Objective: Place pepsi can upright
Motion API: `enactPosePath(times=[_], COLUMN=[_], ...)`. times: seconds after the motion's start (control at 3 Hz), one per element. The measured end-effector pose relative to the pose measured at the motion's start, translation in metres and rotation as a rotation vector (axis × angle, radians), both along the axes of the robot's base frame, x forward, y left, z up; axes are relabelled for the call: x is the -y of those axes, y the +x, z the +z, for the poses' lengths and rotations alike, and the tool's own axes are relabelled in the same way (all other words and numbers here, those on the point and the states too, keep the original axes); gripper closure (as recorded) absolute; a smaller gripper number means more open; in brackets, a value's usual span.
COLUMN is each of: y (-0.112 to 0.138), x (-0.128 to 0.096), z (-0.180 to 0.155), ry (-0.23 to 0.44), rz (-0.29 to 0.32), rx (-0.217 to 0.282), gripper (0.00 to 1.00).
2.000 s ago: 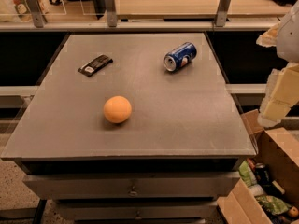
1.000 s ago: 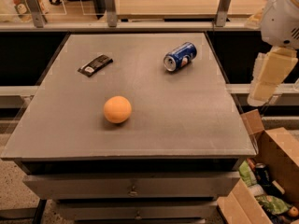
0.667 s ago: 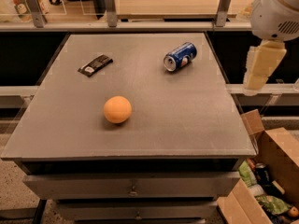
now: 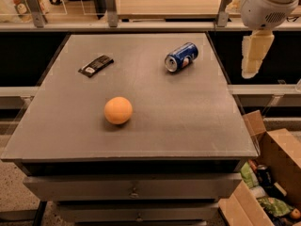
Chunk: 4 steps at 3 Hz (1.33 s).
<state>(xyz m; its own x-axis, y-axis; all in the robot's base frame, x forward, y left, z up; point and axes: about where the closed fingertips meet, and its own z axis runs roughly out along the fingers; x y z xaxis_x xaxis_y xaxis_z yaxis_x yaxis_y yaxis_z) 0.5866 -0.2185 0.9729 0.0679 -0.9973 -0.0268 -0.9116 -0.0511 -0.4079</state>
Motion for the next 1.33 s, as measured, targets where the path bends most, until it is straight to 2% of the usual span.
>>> enactPosePath(times=[0.33,1.33], y=[0.029,0.098], x=[-0.005,-0.031], z=[-0.010,-0.054], ry=[-0.039,-0.134], rz=[0.092,0.253], rx=[0.012,0.047], gripper=[0.00,0.00])
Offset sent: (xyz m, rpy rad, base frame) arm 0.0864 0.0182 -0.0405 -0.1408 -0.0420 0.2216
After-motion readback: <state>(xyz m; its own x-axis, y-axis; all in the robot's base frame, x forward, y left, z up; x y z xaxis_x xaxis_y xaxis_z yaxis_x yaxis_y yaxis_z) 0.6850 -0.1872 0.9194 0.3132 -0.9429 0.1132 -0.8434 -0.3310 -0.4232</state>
